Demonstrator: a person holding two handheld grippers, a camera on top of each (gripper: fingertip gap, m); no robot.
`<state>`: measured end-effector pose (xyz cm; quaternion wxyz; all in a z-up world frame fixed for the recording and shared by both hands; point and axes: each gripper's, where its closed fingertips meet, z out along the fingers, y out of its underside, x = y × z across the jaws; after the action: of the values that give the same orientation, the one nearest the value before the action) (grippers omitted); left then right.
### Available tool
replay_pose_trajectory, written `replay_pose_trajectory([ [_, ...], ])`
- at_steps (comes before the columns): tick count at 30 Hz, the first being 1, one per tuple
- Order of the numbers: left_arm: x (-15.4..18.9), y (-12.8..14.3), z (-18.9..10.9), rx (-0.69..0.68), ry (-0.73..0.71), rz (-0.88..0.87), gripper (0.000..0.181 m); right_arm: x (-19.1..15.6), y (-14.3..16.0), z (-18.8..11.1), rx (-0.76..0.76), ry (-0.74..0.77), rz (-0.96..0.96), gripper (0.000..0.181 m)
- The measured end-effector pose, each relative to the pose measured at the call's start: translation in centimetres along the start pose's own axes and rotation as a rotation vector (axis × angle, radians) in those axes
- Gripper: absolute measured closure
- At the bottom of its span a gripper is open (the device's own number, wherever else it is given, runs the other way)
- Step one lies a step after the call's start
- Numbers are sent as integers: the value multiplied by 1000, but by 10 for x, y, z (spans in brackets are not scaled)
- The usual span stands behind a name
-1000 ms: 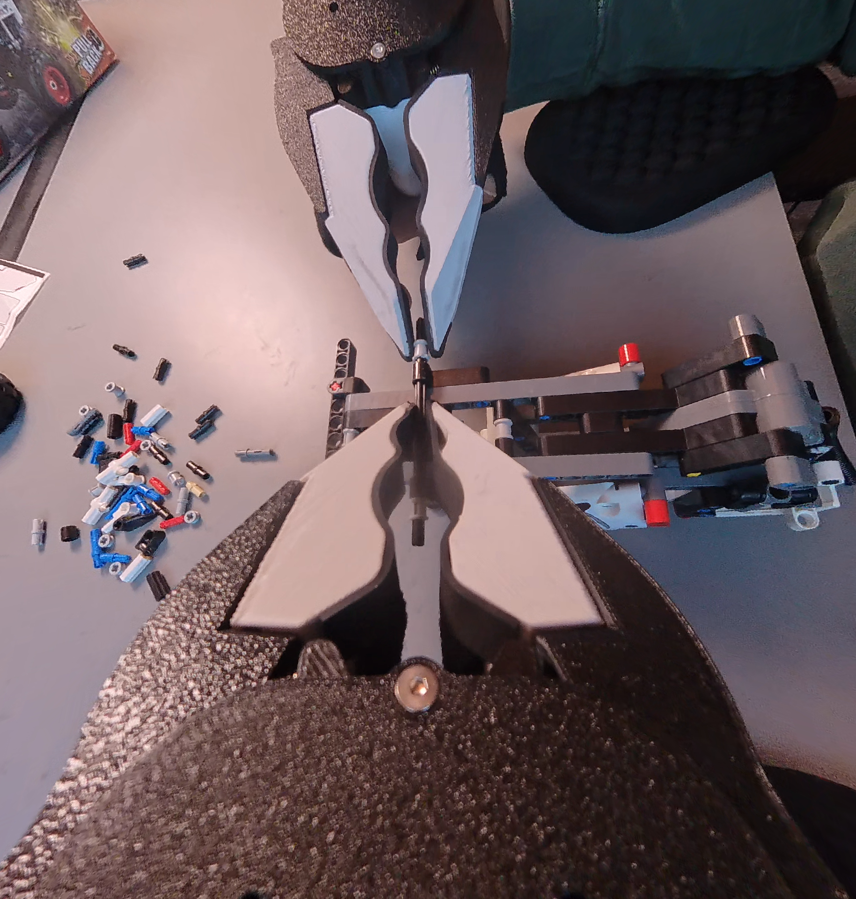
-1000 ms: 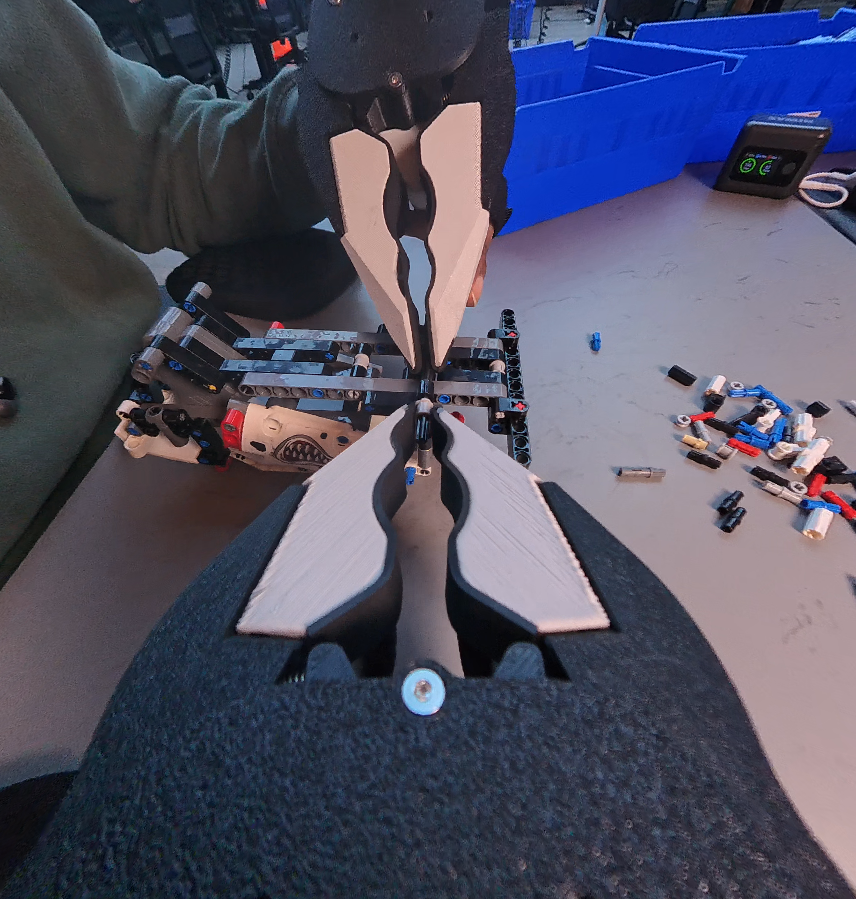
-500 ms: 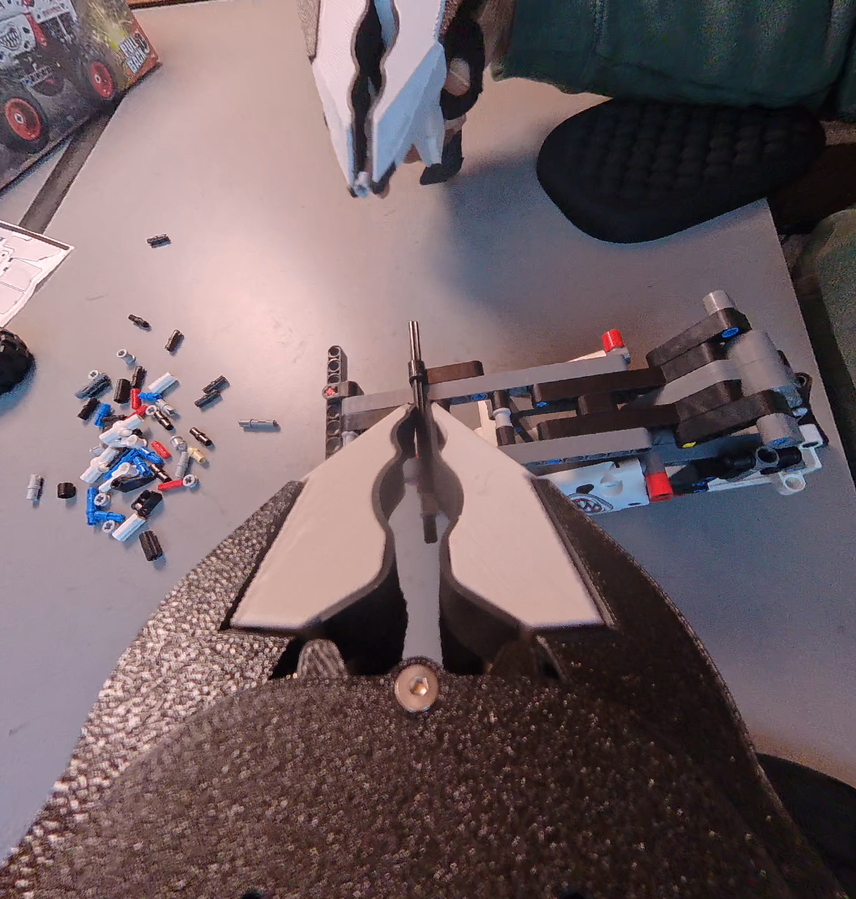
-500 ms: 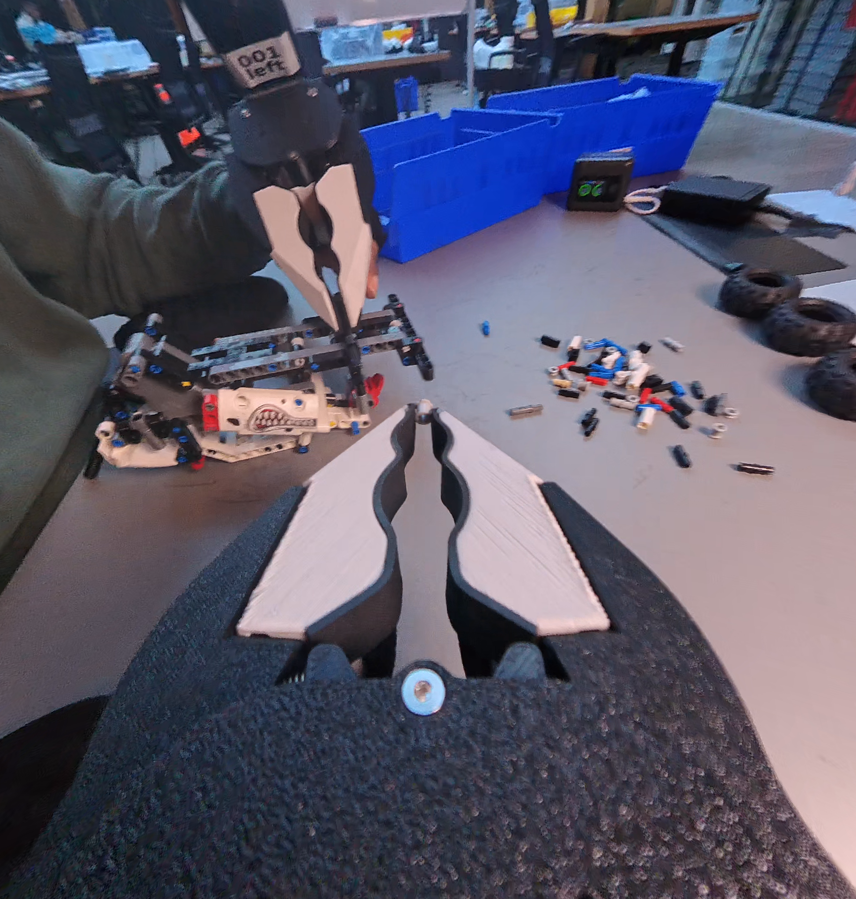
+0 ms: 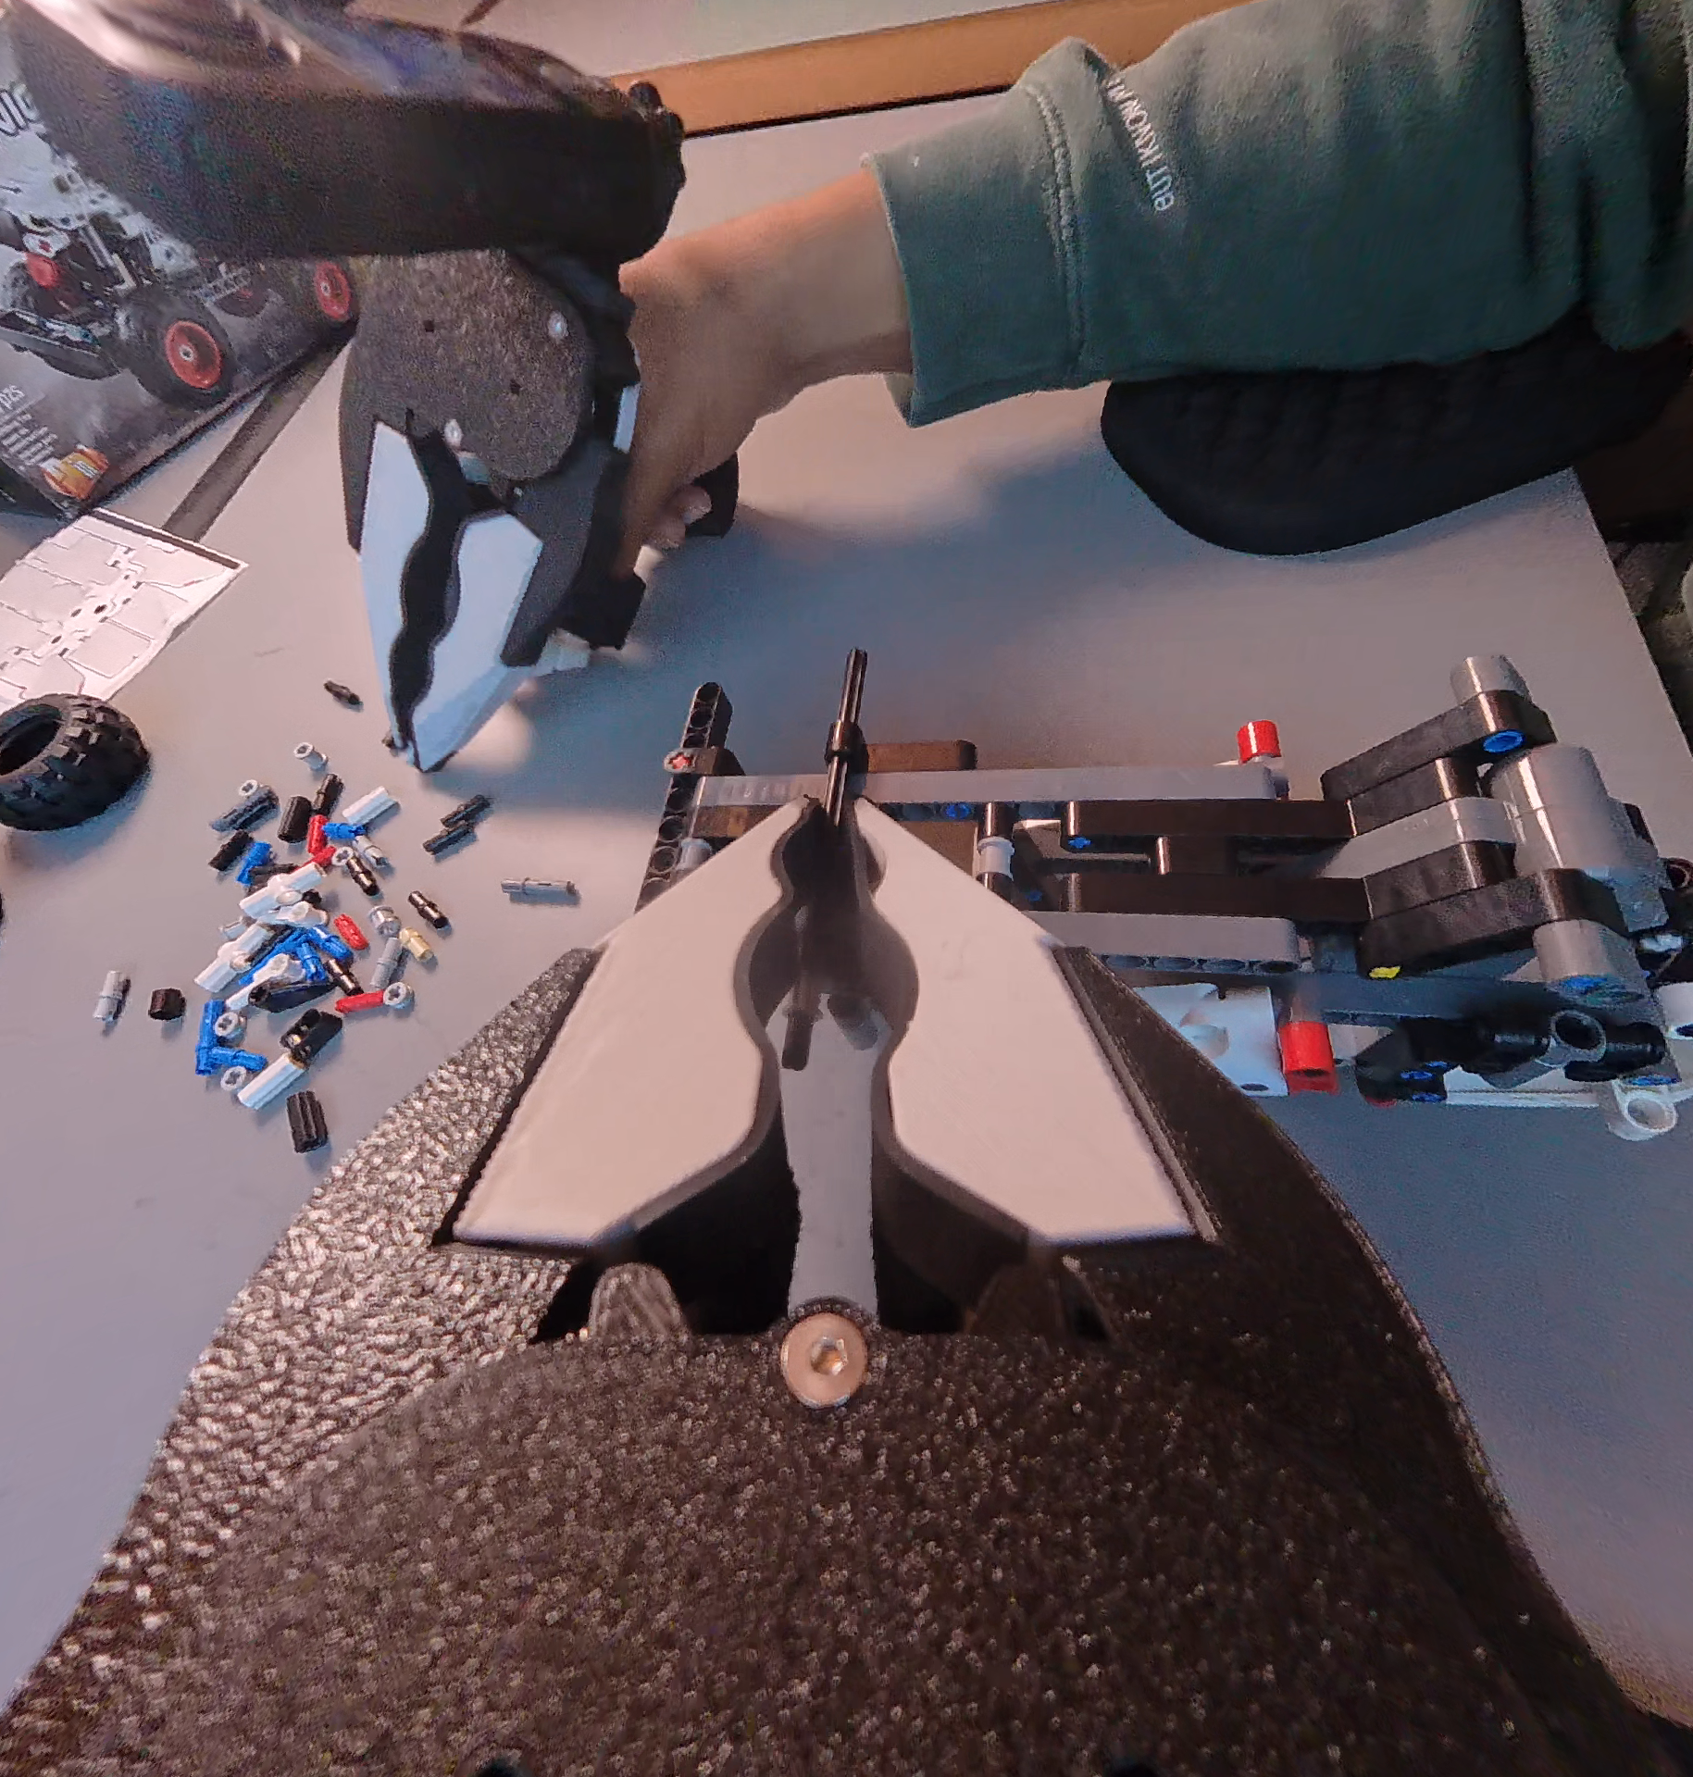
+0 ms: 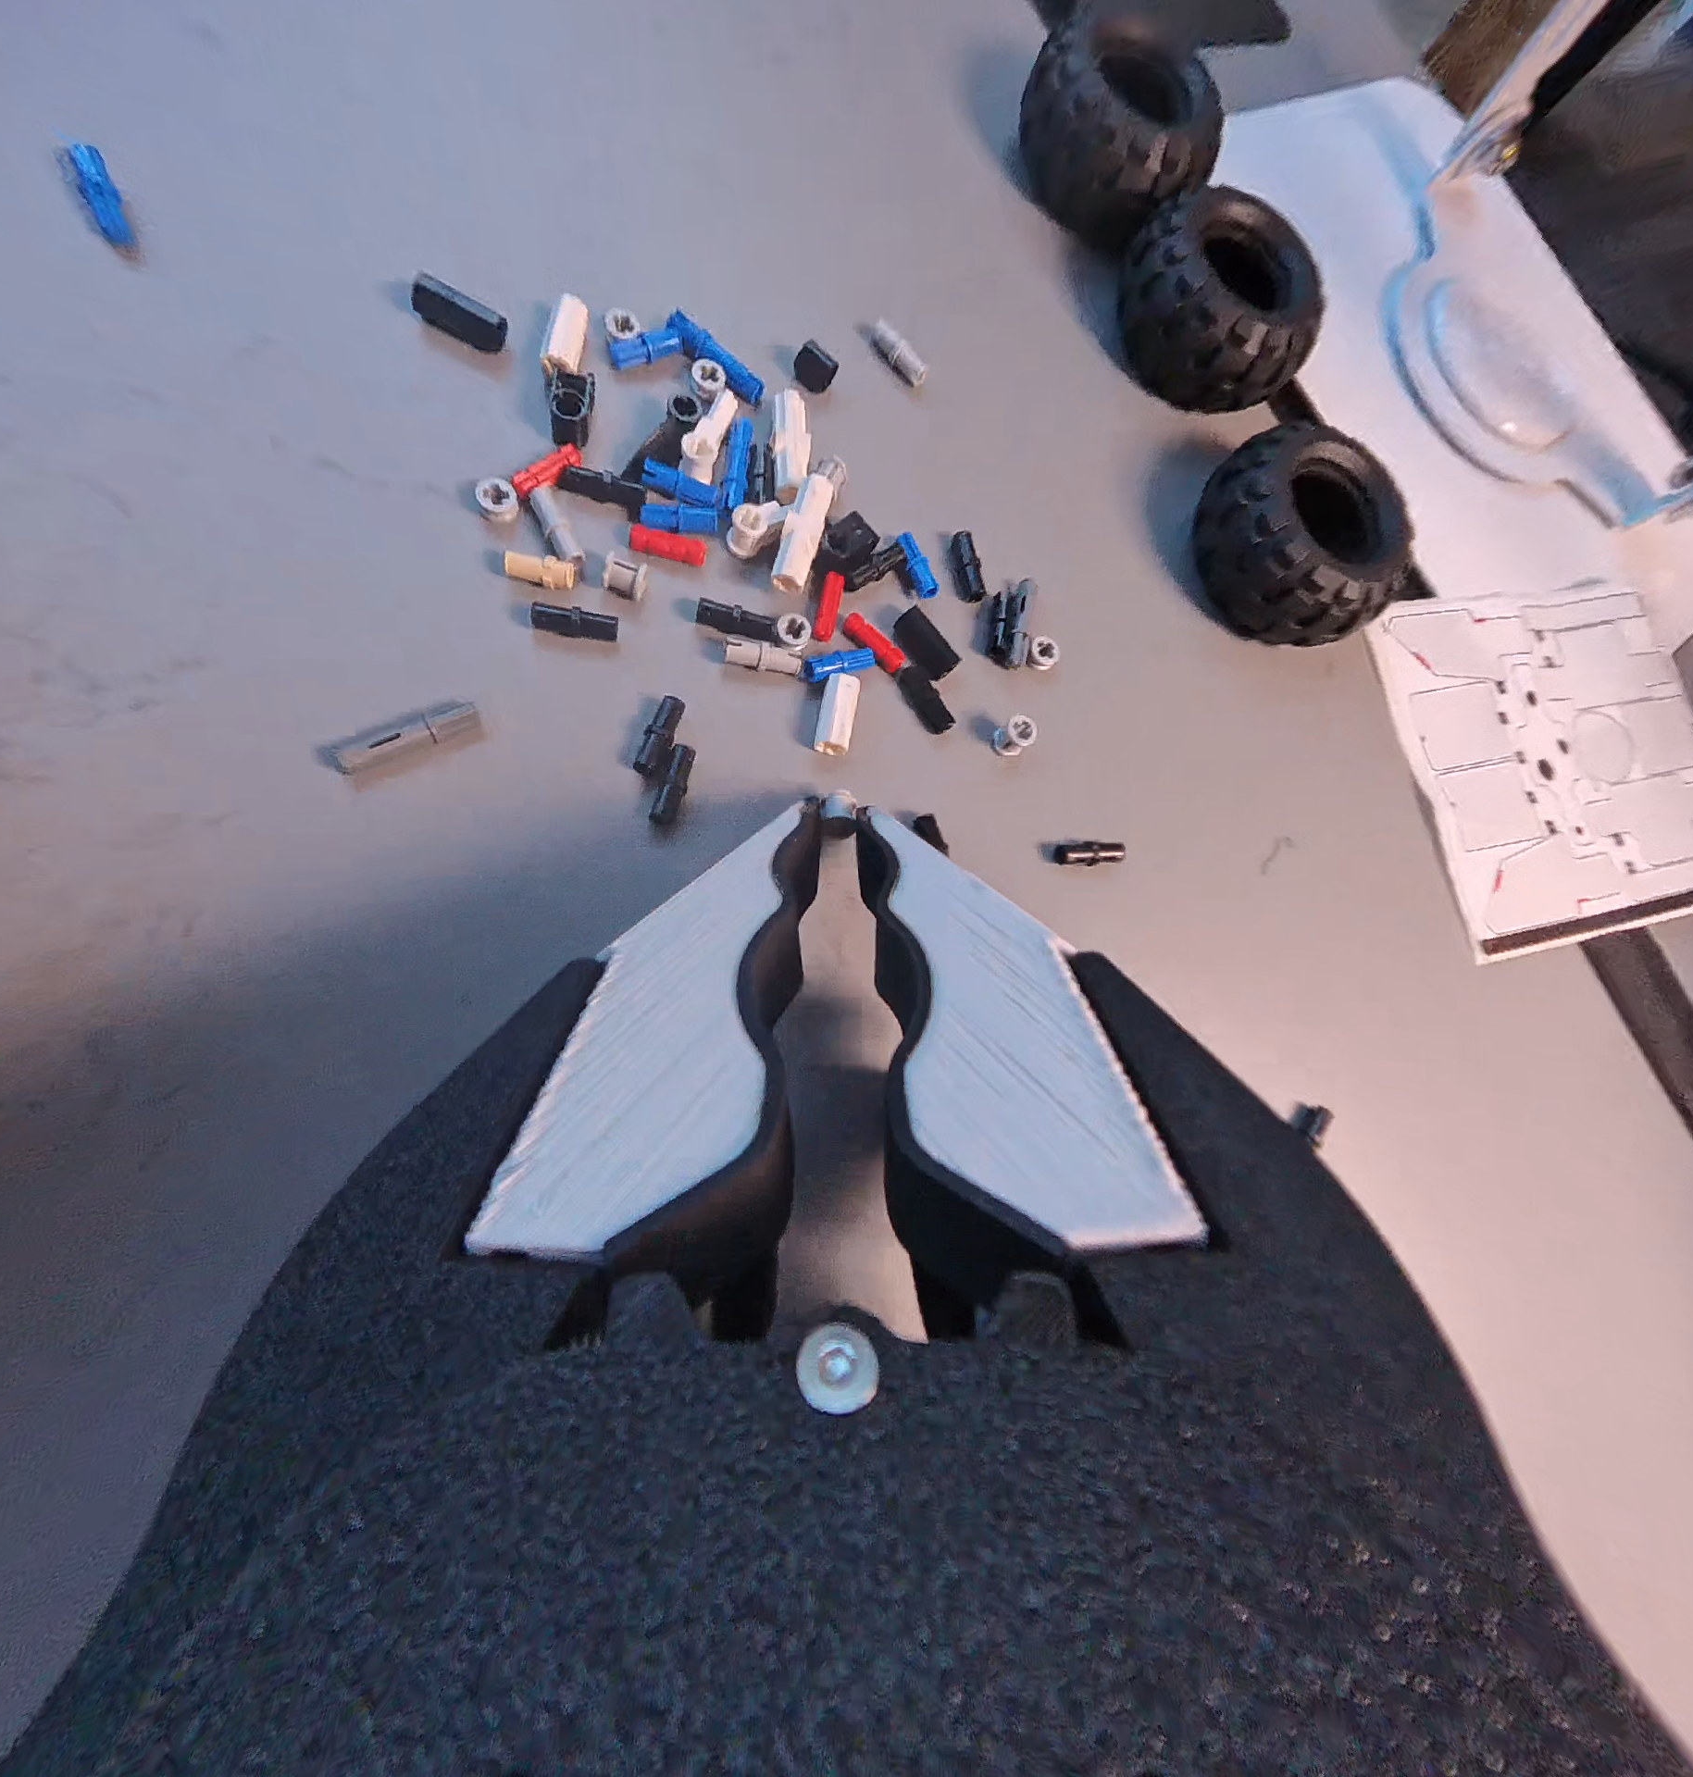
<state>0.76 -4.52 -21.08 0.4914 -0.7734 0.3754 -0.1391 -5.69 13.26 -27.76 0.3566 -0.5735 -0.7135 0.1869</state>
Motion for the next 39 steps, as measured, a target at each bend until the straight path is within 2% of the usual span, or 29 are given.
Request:
replay_pose_trajectory([
  [2, -1, 0, 0, 19, -8, 9, 177, 1, -2, 3, -9, -3, 2, 174],
  [5, -2, 0, -1, 33, -12, 15, 177, 3, -2, -1, 8, -12, 33, 156],
  [7, -2, 0, -1, 43, -14, 15, 176, 5, -9, -10, 69, -24, 68, 150],
  [9, -4, 0, -1, 54, -19, 7, 173, 7, -21, -24, 159, -39, 95, 148],
  [13, -10, -3, -5, 87, -35, -18, 161, 12, -31, -43, 236, -42, 114, 149],
  [15, -13, -4, -7, 102, -43, -31, 160, 8, -23, -37, 196, -49, 106, 149],
  [18, -15, -3, -8, 105, -48, -37, 159, -4, 12, -16, -14, -46, -9, 144],
  [19, -15, -2, -9, 104, -49, -35, 159, -7, 4, -17, 39, -58, -5, 147],
  [21, -15, -2, -10, 103, -53, -31, 159, -3, 5, -18, 12, -51, 20, 142],
  [25, -17, -4, -15, 122, -48, -35, 159, 4, -20, -38, 181, -65, 93, 142],
  [28, -16, -4, -23, 147, -10, -53, 158, 8, -51, -72, 377, -111, 159, 146],
  [32, -11, 4, -36, 136, 69, -62, 157, -24, -81, -118, 541, -319, 140, 155],
  [34, -12, 10, -41, 110, 79, -64, 157, -51, -84, -126, 525, -410, 73, 158],
  [39, -7, 18, -45, 55, 100, -46, 167, -127, -81, -119, 386, -572, -151, 163],
])
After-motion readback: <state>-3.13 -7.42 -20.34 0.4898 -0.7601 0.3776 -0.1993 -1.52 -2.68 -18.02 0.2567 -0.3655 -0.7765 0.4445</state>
